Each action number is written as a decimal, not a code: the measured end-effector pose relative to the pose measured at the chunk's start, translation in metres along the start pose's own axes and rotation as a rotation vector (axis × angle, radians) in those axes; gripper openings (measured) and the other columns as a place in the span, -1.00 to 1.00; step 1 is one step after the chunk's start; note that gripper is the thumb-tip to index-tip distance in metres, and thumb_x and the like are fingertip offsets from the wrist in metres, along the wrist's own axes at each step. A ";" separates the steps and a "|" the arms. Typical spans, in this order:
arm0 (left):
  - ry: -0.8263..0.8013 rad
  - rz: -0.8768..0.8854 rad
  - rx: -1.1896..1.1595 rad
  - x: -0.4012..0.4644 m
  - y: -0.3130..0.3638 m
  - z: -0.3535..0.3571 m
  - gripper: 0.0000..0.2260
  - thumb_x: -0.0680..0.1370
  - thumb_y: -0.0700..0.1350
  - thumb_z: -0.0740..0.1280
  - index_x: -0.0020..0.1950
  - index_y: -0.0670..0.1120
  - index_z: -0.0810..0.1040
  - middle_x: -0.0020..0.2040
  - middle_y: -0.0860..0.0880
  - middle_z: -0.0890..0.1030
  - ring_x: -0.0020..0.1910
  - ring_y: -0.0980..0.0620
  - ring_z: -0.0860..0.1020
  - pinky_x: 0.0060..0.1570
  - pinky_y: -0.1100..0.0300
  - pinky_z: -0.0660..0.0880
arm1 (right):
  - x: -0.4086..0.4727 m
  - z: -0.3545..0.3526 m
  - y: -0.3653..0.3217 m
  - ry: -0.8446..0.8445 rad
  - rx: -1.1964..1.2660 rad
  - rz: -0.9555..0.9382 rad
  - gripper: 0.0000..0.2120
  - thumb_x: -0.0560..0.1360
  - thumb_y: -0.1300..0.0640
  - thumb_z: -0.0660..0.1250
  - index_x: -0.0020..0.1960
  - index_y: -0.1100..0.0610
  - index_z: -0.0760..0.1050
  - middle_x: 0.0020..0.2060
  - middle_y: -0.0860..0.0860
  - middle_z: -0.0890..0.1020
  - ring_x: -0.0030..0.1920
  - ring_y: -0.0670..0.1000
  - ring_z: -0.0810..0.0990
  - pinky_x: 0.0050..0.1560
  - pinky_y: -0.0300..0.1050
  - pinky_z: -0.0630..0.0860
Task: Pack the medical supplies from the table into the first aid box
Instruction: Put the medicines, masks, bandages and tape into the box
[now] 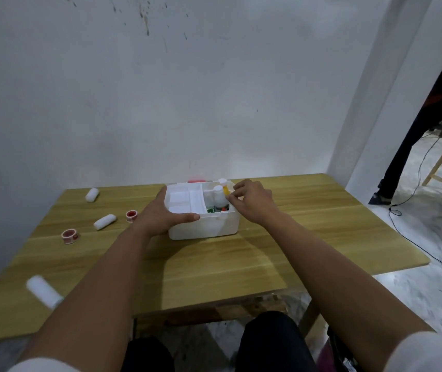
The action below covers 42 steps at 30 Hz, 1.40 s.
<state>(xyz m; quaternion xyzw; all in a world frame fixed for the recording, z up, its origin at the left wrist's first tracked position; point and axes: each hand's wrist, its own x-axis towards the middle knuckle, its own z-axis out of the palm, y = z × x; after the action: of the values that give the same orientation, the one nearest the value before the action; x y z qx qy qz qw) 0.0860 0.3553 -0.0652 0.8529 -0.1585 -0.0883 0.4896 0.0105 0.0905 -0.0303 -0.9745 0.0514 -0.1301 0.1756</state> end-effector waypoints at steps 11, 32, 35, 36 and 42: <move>-0.041 0.044 -0.017 -0.006 0.010 -0.003 -0.04 0.26 0.21 0.69 0.54 0.17 0.28 0.35 0.19 0.45 0.36 0.02 0.44 0.07 0.06 0.57 | 0.008 0.017 0.019 -0.164 0.532 0.148 0.08 0.23 -0.53 0.49 0.60 -0.05 0.29 0.50 -0.06 0.47 0.41 0.02 0.51 0.41 0.11 0.49; 0.295 -0.395 0.839 0.008 -0.096 -0.125 -0.57 0.60 0.29 0.31 0.01 -0.07 0.66 0.05 -0.10 0.70 0.04 -0.12 0.64 -0.01 0.00 0.56 | 0.008 0.017 0.014 -0.258 0.627 0.017 0.54 -0.16 -0.53 0.58 0.67 -0.04 0.06 0.53 -0.06 0.34 0.45 0.02 0.39 0.38 -0.02 0.39; 0.387 -0.359 0.814 0.013 -0.100 -0.127 -0.53 0.61 0.27 0.31 0.28 -0.06 0.65 0.11 -0.04 0.71 0.01 -0.10 0.66 -0.03 0.01 0.57 | 0.008 0.018 0.016 -0.254 0.630 0.010 0.56 -0.18 -0.55 0.56 0.67 -0.06 0.06 0.43 -0.14 0.35 0.38 -0.05 0.37 0.31 -0.10 0.35; 0.415 -0.333 0.809 0.015 -0.100 -0.128 -0.49 0.61 0.27 0.30 0.44 -0.01 0.56 0.15 -0.02 0.71 0.02 -0.10 0.66 -0.05 0.03 0.55 | 0.009 0.018 0.016 -0.256 0.630 0.008 0.55 -0.18 -0.55 0.56 0.67 -0.07 0.06 0.42 -0.15 0.35 0.38 -0.06 0.37 0.31 -0.10 0.35; 0.430 -0.387 0.990 0.052 -0.097 -0.139 -0.53 0.63 0.29 0.19 0.45 0.12 0.52 0.26 -0.11 0.66 0.27 -0.19 0.55 0.22 -0.09 0.35 | 0.017 0.023 0.022 -0.281 0.617 -0.006 0.48 -0.12 -0.52 0.59 0.66 -0.12 0.07 0.47 -0.17 0.36 0.42 -0.07 0.38 0.34 -0.10 0.36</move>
<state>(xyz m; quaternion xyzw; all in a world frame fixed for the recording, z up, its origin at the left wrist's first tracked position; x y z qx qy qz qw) 0.1946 0.4948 -0.0789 0.9928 0.0812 0.0839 0.0281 0.0318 0.0751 -0.0544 -0.8841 -0.0177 -0.0046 0.4670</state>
